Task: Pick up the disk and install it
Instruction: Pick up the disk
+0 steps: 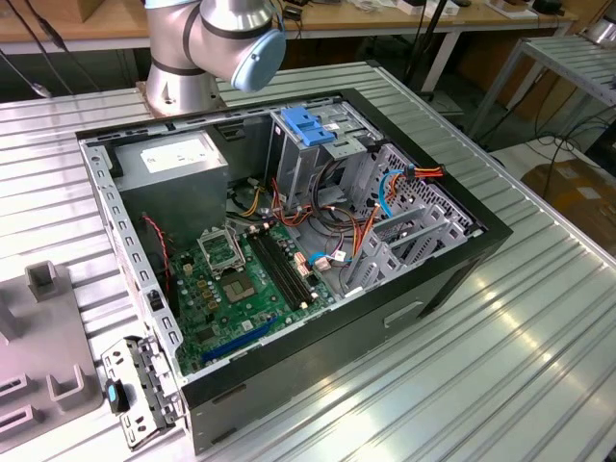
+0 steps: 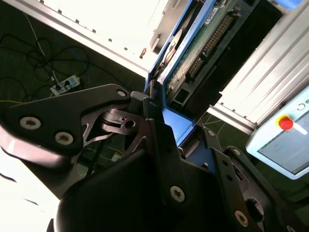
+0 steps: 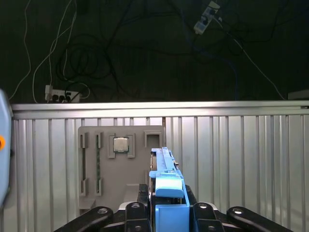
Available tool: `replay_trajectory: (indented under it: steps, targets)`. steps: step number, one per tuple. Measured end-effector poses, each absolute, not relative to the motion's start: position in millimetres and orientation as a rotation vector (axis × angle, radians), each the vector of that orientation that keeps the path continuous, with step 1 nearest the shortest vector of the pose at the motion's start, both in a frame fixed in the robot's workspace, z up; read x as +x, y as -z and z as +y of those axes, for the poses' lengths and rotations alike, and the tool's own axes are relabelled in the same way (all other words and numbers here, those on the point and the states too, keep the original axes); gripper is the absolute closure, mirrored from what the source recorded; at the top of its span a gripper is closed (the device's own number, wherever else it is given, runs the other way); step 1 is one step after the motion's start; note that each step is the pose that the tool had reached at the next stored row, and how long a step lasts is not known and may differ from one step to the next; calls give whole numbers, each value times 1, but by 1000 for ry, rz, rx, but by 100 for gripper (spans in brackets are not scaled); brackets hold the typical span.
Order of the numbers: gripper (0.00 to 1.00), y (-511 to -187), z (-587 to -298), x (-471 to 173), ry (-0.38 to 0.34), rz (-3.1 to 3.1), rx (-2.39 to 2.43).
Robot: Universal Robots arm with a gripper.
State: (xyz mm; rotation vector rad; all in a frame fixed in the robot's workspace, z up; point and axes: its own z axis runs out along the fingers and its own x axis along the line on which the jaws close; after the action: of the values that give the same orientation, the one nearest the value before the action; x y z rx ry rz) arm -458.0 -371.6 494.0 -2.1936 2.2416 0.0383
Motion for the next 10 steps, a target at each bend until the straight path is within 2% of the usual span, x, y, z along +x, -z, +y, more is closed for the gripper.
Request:
replay_trajectory:
  steps: [10]
  targets:
    - [63, -494, -372, -446, -38, 2242, -2194]
